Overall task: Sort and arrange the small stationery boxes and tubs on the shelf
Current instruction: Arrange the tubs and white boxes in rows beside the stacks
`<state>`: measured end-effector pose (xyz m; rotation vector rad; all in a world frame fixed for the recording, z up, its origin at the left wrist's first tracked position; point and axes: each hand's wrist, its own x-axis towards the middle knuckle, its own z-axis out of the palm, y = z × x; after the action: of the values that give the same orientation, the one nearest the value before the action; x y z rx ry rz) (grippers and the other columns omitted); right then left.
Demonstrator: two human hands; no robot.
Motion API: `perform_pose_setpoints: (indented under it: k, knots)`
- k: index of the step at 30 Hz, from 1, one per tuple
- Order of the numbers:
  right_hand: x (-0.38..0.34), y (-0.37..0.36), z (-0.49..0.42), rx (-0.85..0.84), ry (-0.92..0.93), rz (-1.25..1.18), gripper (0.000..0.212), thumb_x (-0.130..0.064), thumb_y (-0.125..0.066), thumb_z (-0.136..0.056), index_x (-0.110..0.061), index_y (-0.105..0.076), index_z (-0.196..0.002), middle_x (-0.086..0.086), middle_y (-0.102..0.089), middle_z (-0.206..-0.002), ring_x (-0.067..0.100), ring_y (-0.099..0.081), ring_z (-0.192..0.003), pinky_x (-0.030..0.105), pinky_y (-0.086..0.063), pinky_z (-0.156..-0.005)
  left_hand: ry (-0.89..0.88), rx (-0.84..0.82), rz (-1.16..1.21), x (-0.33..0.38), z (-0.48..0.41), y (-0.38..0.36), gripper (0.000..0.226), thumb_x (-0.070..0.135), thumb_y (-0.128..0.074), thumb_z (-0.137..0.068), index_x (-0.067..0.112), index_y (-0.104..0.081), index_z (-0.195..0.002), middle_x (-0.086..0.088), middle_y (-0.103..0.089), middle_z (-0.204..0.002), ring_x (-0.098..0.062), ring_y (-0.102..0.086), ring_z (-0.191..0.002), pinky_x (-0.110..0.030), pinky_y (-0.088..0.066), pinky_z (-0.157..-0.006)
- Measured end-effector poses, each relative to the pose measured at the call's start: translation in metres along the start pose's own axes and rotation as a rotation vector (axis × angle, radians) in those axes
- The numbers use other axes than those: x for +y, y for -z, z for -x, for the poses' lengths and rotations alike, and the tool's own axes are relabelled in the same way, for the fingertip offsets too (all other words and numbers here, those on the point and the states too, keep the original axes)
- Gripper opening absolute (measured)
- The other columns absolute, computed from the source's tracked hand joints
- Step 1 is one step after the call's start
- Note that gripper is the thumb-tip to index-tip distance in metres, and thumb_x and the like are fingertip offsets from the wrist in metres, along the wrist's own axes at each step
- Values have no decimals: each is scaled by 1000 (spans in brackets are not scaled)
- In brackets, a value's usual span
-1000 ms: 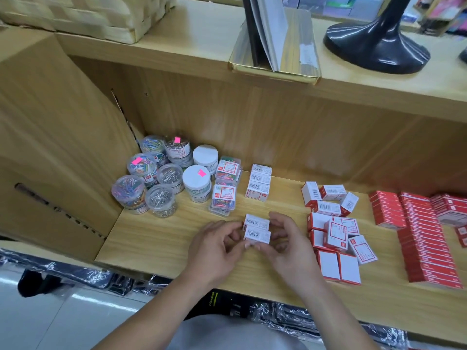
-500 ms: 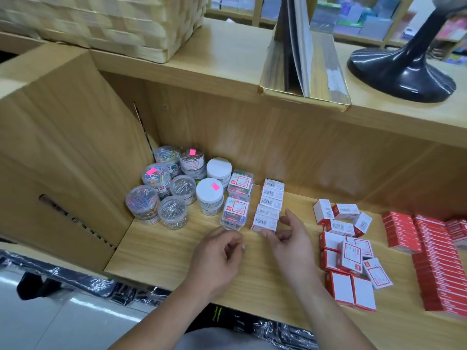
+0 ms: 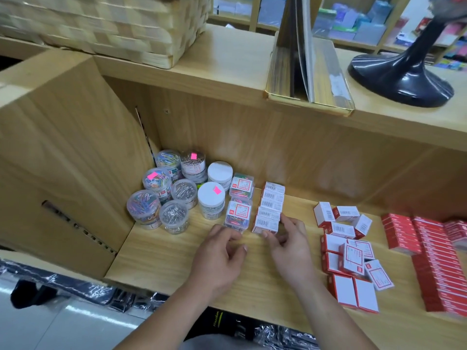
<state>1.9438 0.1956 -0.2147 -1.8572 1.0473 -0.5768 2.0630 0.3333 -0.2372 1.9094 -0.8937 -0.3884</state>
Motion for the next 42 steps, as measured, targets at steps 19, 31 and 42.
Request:
perform_pose_setpoints:
  k: [19,31,42]
  knots:
    - [75,150,106,278,-6,355,47,-8,-73,-84,-41,-69,-116,-22,-48,-102,13,-66,-82,30,-53,-81,-482,-523,-237,96,33,-110,61,50,-68,-88,40,-48,-144,14,-43,-130,-10,-57,-107,-32,-55,-82]
    - [86,139,123,171,-20,394,57,-24,-96,-59,-16,-74,-110,-5,-53,-115,22,-69,-94,26,-49,-82,-682,-431,-421,73,50,-79,25,34,-67,-92,19,-63,-112,4,-53,-138,-21,-54,-111,-38,-50,-92]
    - [48,80,96,9,141,25,26,-33,-70,-87,-35,-72,-113,-23,-70,-100,4,-66,-93,30,-53,-84,-483,-226,-526,51,29,-12,33,61,-55,-96,34,-74,-100,15,-62,-98,-14,-62,-83,-32,-54,-65]
